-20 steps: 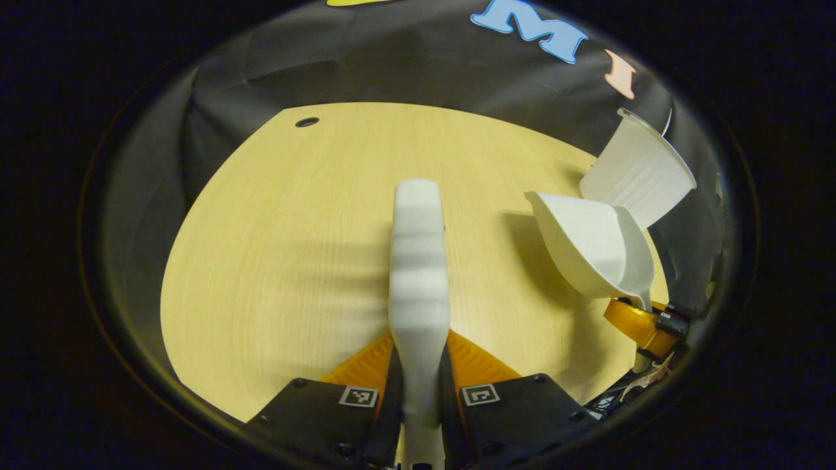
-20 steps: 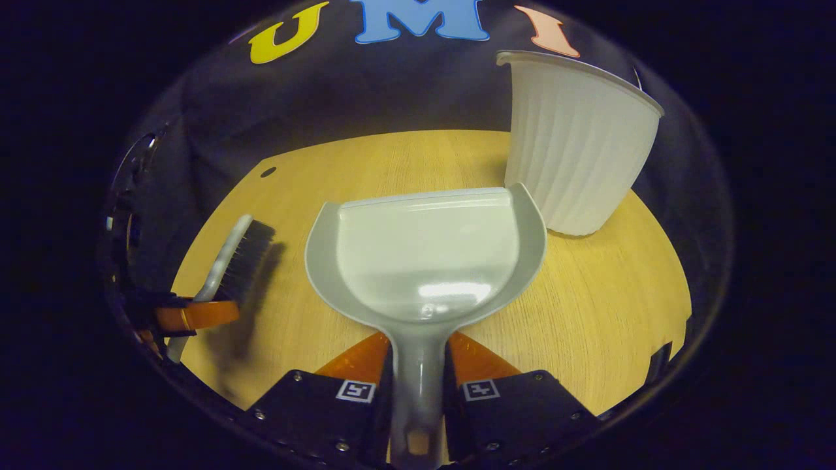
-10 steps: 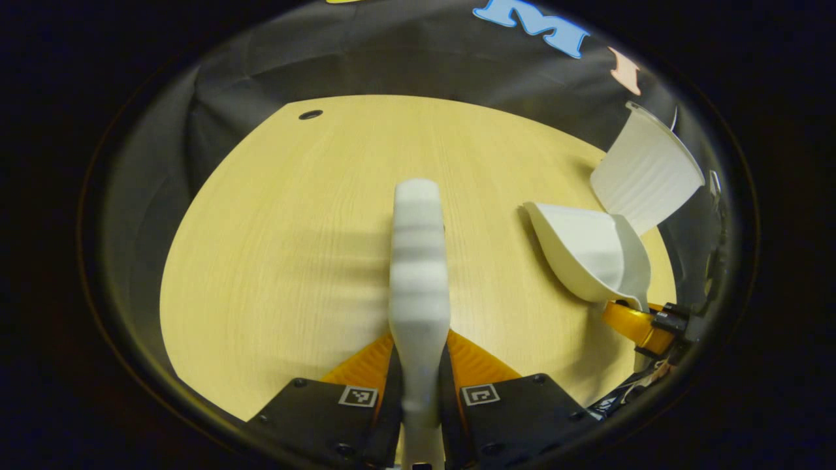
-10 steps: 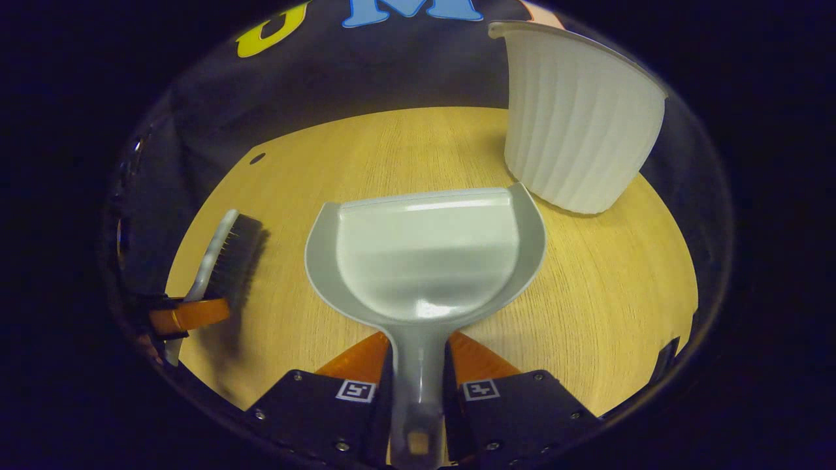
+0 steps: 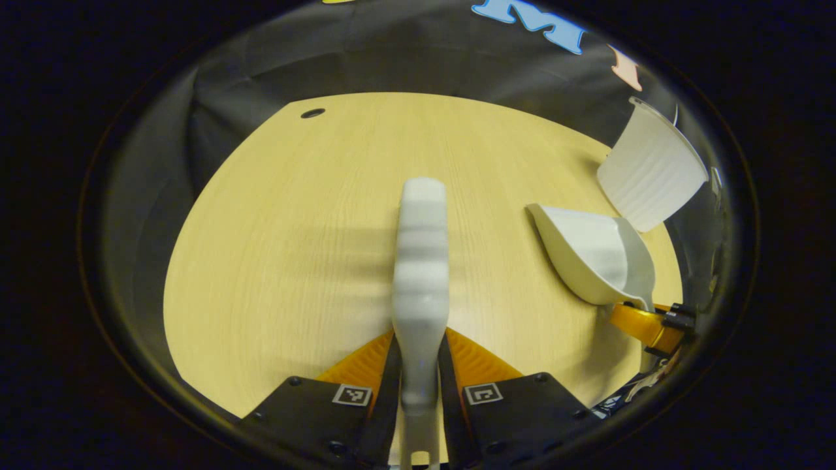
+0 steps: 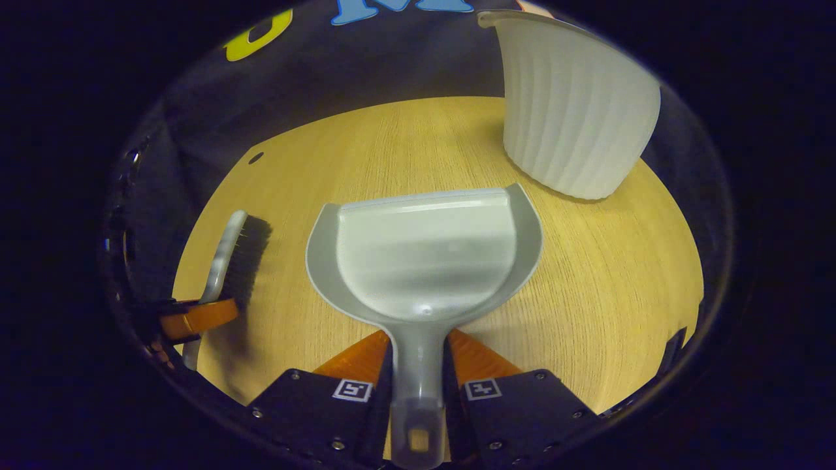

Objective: Pick up the small broom and dustpan from the desktop, sweep the trash into the dustpan with the broom, and then empty the trash into the garbage bin.

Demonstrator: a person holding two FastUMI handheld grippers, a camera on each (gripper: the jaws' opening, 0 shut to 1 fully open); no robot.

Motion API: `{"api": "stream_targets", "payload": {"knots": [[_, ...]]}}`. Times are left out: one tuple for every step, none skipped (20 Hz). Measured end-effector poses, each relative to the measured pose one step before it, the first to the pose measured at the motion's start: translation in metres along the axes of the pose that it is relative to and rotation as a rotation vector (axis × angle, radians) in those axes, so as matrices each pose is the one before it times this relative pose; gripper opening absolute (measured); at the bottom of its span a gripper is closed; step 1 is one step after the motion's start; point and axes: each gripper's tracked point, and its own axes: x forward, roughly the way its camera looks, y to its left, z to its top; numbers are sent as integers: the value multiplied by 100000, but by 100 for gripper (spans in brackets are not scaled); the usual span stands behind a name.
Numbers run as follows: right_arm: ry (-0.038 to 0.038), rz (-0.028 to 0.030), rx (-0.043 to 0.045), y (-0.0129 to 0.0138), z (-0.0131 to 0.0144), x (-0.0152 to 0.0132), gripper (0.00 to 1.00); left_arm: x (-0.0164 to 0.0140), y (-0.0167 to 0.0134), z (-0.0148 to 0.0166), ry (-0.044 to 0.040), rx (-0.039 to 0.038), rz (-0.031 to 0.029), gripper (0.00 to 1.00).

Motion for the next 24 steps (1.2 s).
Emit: {"api": "stream_targets", "payload": {"knots": [[-465,35,-240,-31,78,-311,38,-28,118,192,-675,837,127,39],[-684,402,-259,95,186,-250,42,307,135,61,-567,584,579,37],[-196,-443,-490,-26,184,-158,51,75,-15,67,-488,69,-69,36],[-328,-329,-599,-142,-22,-278,62,25,-237,90,-847,-116,-760,48],[-989,38,-482,-73,213,-200,62,-28,73,190,-904,126,102,48],[-386,9,-326,-49,223,-285,67,-117,94,155,-1053,197,132,53],[-764,306,-71,101,76,-338,70,-141,94,326,-1315,255,161,58],[-1135,712,-6,103,359,-307,82,-179,112,299,-1590,443,11,65],[-846,-339,-221,-133,318,-316,90,-80,196,325,-1482,614,401,67],[-965,43,-222,-85,470,-519,97,13,254,258,-1480,515,710,73],[-1285,-46,-146,-50,450,-433,97,-271,287,447,-1621,293,585,80],[-2169,-188,-351,-121,736,-506,98,-205,214,609,-2275,137,318,87],[-2658,-673,-702,-265,959,-593,98,-305,187,891,-3038,-173,721,94],[-3474,-521,-878,-185,1145,-686,98,-1036,-420,1001,-3526,32,319,99],[-4015,-743,-1139,-334,1184,-823,98,-571,-258,1147,-4884,128,-114,96],[-4721,-1201,-1569,-375,1397,-698,97,-538,-235,1616,-5888,153,-563,96],[-5560,-1009,-1841,-297,1494,-783,98,-527,-345,1659,-6108,220,-165,96],[-5849,-961,-1849,-534,1462,-778,97,-845,-341,1459,-6654,514,40,96],[-5758,-609,-1848,-477,1754,-804,98,-760,-345,1653,-6875,546,12,96],[-5383,-272,-1848,-396,1622,-1073,97,-545,-601,1777,-6376,360,-273,96],[-4839,-530,-1792,-559,1820,-1094,97,-625,-457,1520,-5768,-60,-144,96],[-4247,-354,-1559,104,1222,-657,97,-757,-552,1630,-4925,-598,128,96],[-3722,373,-1167,32,1242,-520,97,-675,-375,1515,-3995,-864,527,96],[-3644,316,-1000,-76,1028,-352,97,-514,-375,1488,-3817,-534,687,96]]}}
